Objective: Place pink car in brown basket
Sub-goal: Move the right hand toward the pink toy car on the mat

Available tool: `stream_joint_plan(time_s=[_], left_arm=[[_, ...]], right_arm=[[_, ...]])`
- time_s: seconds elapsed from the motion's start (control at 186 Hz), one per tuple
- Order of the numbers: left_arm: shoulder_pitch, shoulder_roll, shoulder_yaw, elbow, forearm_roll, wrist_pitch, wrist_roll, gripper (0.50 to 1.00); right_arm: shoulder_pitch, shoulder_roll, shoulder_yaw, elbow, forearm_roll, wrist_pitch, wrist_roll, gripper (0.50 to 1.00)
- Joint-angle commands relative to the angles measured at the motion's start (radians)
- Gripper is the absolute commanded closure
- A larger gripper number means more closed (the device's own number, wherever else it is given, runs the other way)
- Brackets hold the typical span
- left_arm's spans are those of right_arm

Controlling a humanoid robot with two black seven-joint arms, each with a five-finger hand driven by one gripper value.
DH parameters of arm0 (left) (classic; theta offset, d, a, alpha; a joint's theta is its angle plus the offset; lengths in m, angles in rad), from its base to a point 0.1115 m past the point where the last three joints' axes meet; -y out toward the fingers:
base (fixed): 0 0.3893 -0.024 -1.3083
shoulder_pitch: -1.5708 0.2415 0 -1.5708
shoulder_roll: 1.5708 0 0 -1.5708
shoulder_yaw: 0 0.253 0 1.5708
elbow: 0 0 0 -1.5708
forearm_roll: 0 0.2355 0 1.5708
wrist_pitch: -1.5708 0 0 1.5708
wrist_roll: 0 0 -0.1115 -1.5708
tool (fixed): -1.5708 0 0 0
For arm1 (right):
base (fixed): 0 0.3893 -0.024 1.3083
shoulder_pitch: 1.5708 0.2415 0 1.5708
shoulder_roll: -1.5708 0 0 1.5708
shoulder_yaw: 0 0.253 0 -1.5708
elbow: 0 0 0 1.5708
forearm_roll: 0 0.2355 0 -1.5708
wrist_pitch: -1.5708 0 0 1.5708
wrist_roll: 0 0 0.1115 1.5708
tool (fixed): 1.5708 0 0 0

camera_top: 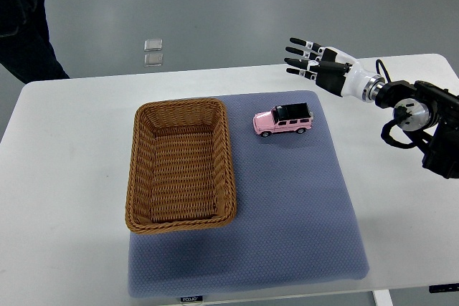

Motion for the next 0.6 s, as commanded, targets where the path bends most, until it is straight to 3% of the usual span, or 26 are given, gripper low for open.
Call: stream_joint_plan(time_s=[0.0,0.28,0.593], left_arm=[[0.001,0.000,0.000,0.001,0.000,0.002,0.000,0.500],[-0.002,0.000,-0.003,0.001,0.000,0.008,0.000,0.500],[-0.012,0.000,-0.005,0.003,0.000,0.008,0.000,0.500]], right_arm=[[0.000,0.000,0.000,0.000,0.000,0.000,-0.001,0.585],[0.006,-0.003,-0.002,0.002,-0.087,0.009,0.005,0.585],[0.068,-0.020,-0.006,0.003,-0.560,0.015,0.117,0.587]])
